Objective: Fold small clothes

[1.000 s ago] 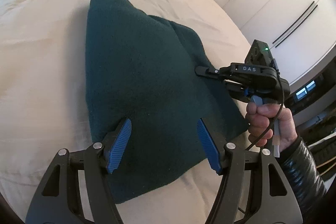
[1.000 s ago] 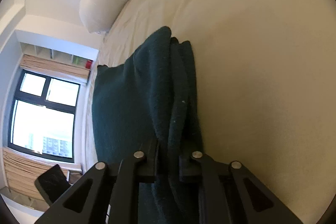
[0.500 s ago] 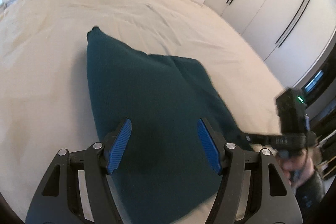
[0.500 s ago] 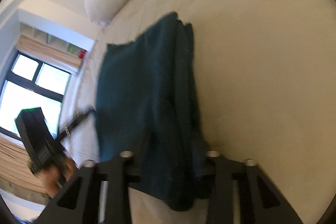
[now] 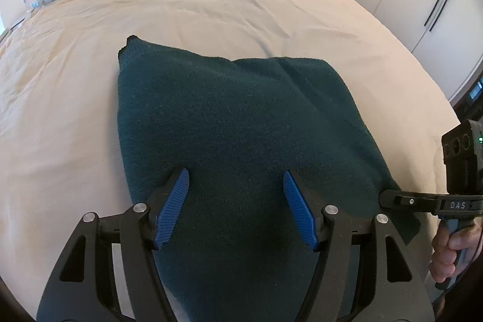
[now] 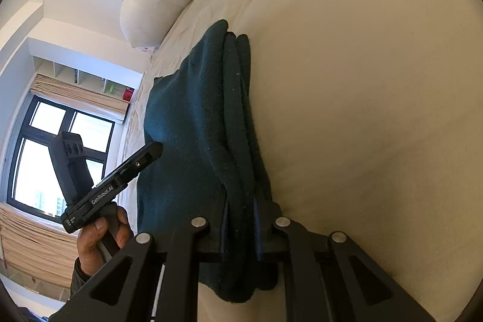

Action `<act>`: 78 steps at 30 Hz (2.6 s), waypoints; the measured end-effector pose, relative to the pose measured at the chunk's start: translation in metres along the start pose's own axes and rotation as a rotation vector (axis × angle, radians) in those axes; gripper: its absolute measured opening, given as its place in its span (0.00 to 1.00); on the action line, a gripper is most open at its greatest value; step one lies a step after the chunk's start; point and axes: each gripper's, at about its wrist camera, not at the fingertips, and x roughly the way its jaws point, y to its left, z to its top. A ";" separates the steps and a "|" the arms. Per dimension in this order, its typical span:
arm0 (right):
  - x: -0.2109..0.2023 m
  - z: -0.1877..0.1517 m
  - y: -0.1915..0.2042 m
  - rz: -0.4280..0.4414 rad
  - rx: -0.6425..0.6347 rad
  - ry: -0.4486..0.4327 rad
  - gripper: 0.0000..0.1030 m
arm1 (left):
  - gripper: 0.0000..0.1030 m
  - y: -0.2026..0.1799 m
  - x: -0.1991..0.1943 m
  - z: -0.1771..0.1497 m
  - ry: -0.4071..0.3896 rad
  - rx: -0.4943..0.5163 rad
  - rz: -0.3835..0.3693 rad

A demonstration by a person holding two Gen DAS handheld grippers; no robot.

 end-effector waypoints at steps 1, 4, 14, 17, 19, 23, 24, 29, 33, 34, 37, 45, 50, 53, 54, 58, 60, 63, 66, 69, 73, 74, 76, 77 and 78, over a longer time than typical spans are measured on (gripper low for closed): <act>-0.002 0.001 -0.001 -0.004 0.001 -0.002 0.12 | 0.62 0.001 0.001 0.000 0.001 -0.001 0.001; -0.020 -0.006 0.006 -0.053 -0.017 -0.020 0.13 | 0.62 -0.004 0.004 0.002 0.000 0.001 0.003; -0.024 -0.023 0.014 -0.156 -0.058 -0.041 0.21 | 0.62 -0.011 -0.021 -0.012 -0.022 -0.011 -0.004; -0.026 -0.025 0.009 -0.153 -0.059 -0.058 0.21 | 0.61 -0.013 -0.034 -0.028 -0.038 -0.015 -0.031; -0.027 -0.026 0.009 -0.160 -0.066 -0.064 0.22 | 0.61 -0.016 -0.045 -0.042 -0.055 -0.022 -0.053; -0.030 -0.027 0.008 -0.166 -0.066 -0.070 0.25 | 0.61 -0.022 -0.052 -0.070 -0.030 -0.041 -0.113; -0.030 -0.029 0.012 -0.174 -0.071 -0.072 0.26 | 0.61 -0.026 -0.052 -0.080 -0.017 -0.033 -0.126; -0.048 -0.034 0.012 -0.229 -0.092 -0.090 0.34 | 0.61 -0.030 -0.062 -0.106 -0.013 -0.004 -0.144; -0.068 -0.031 0.019 -0.249 -0.109 -0.132 0.35 | 0.61 -0.006 -0.087 -0.093 -0.104 -0.075 -0.166; -0.069 -0.028 0.024 -0.234 -0.121 -0.138 0.35 | 0.61 0.002 -0.090 -0.085 -0.131 -0.093 -0.161; -0.060 -0.011 0.041 -0.174 -0.147 -0.134 0.37 | 0.61 0.026 -0.088 -0.066 -0.157 -0.160 -0.159; 0.006 0.053 0.041 -0.042 -0.083 -0.052 0.60 | 0.61 0.071 -0.010 -0.027 0.028 -0.367 -0.318; 0.031 0.076 0.022 -0.031 0.001 0.020 0.61 | 0.61 0.073 0.027 -0.018 0.110 -0.422 -0.373; 0.040 0.079 0.021 -0.020 -0.010 0.060 0.59 | 0.59 0.077 0.037 -0.017 0.117 -0.442 -0.398; 0.042 0.080 0.023 -0.015 -0.013 0.069 0.57 | 0.58 0.076 0.039 -0.017 0.120 -0.445 -0.397; 0.053 0.077 0.031 -0.046 -0.036 0.117 0.42 | 0.50 0.073 0.041 -0.015 0.143 -0.438 -0.379; 0.058 0.077 0.033 -0.056 -0.029 0.132 0.39 | 0.48 0.071 0.034 -0.015 0.154 -0.438 -0.371; 0.064 0.081 0.034 -0.070 -0.006 0.150 0.35 | 0.44 0.069 0.031 -0.012 0.167 -0.437 -0.361; 0.069 0.081 0.043 -0.117 -0.032 0.167 0.31 | 0.41 0.065 0.028 -0.009 0.176 -0.438 -0.348; 0.072 0.080 0.043 -0.125 -0.031 0.173 0.27 | 0.38 0.064 0.028 -0.008 0.179 -0.436 -0.331; 0.067 0.077 0.044 -0.129 -0.062 0.164 0.24 | 0.34 0.060 0.024 -0.008 0.170 -0.417 -0.309; 0.065 0.076 0.047 -0.134 -0.069 0.158 0.24 | 0.34 0.058 0.022 -0.007 0.168 -0.413 -0.304; 0.062 0.075 0.052 -0.159 -0.094 0.149 0.23 | 0.33 0.056 0.020 -0.006 0.166 -0.408 -0.294; 0.063 0.075 0.055 -0.170 -0.103 0.146 0.23 | 0.33 0.052 0.018 -0.005 0.165 -0.404 -0.287; 0.062 0.074 0.059 -0.191 -0.119 0.141 0.23 | 0.32 0.052 0.016 -0.005 0.165 -0.403 -0.282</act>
